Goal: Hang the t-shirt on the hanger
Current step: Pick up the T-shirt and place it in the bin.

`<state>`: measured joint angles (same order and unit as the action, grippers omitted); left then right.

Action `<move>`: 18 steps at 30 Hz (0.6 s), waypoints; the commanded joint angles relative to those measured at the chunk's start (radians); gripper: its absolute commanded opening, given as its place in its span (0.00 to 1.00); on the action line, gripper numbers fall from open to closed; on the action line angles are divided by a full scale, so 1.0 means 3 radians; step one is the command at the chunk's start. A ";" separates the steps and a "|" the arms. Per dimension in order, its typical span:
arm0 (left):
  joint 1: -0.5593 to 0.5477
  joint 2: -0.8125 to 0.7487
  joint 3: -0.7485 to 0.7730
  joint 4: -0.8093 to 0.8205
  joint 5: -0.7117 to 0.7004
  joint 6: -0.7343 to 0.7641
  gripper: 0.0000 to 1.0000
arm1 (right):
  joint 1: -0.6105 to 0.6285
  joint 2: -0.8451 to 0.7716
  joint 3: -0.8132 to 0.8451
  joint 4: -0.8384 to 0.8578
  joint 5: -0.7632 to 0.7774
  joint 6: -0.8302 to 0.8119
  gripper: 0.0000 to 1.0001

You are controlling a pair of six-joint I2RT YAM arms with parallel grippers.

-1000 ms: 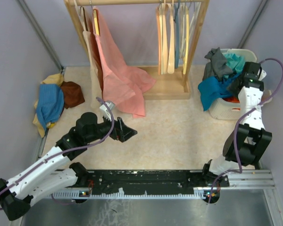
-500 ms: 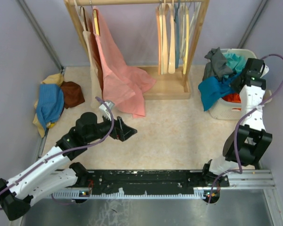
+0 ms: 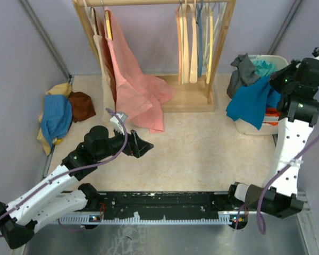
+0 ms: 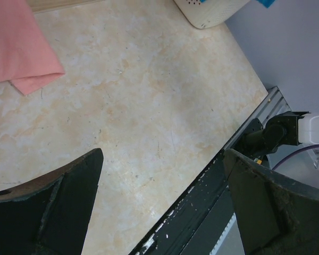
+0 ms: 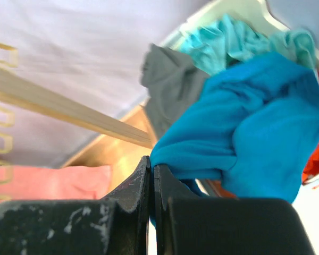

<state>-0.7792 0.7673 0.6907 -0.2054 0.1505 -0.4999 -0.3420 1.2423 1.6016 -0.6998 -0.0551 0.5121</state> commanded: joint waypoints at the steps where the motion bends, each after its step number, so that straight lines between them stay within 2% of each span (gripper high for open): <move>1: -0.0009 -0.0085 0.0157 -0.0095 -0.0109 0.0067 0.99 | -0.0015 -0.0306 0.0454 0.0134 -0.0443 0.0090 0.00; 6: -0.0010 -0.0160 0.0214 -0.0225 -0.0165 0.0099 0.99 | -0.0013 -0.0364 0.0835 -0.0115 -0.0868 0.0153 0.00; 10: -0.0010 -0.0192 0.0300 -0.0367 -0.0201 0.0136 0.99 | -0.0016 -0.0501 0.0837 -0.0216 -0.1291 0.0220 0.00; 13: -0.0011 -0.0241 0.0360 -0.0469 -0.0254 0.0159 0.99 | -0.0016 -0.0680 0.0668 -0.0214 -0.1586 0.0322 0.00; 18: -0.0010 -0.0305 0.0471 -0.0640 -0.0354 0.0190 0.99 | 0.0053 -0.1106 0.0035 -0.0128 -0.1964 0.0497 0.00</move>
<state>-0.7792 0.6983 0.7803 -0.3466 0.0807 -0.4664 -0.3416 0.9928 1.7012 -0.7738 -0.5022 0.6079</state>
